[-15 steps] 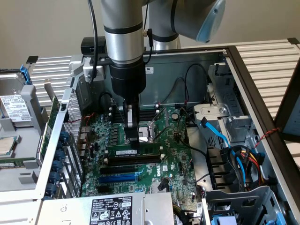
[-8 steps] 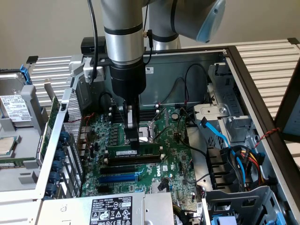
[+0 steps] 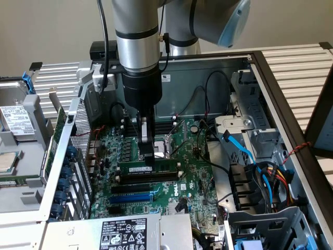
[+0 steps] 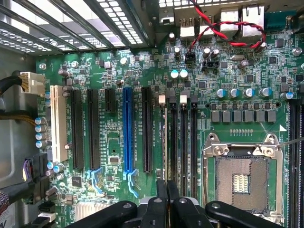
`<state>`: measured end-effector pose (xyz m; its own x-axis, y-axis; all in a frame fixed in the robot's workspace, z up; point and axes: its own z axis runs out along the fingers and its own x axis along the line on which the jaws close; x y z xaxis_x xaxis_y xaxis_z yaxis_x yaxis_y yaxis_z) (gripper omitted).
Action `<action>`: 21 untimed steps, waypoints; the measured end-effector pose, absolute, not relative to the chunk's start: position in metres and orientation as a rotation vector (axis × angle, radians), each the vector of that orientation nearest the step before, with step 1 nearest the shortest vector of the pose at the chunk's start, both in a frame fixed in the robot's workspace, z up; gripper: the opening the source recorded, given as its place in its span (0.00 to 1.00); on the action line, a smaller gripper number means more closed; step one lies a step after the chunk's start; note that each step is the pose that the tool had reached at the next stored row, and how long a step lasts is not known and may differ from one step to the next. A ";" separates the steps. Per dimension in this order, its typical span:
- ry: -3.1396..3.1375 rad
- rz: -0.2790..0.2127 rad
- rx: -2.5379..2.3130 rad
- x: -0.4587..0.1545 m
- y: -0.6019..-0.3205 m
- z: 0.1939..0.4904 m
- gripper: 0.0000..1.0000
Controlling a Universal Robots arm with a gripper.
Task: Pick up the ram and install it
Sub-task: 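Insert the ram into the slot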
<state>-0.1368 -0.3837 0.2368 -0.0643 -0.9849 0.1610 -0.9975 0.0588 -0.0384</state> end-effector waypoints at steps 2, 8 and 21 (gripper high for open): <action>-2.217 0.212 2.084 -0.137 -0.384 0.237 0.12; -2.220 0.210 2.086 -0.137 -0.384 0.237 0.12; -2.221 0.212 2.087 -0.137 -0.384 0.239 0.12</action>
<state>-0.1370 -0.3837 0.2393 -0.0649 -0.9854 0.1572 -0.9974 0.0590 -0.0417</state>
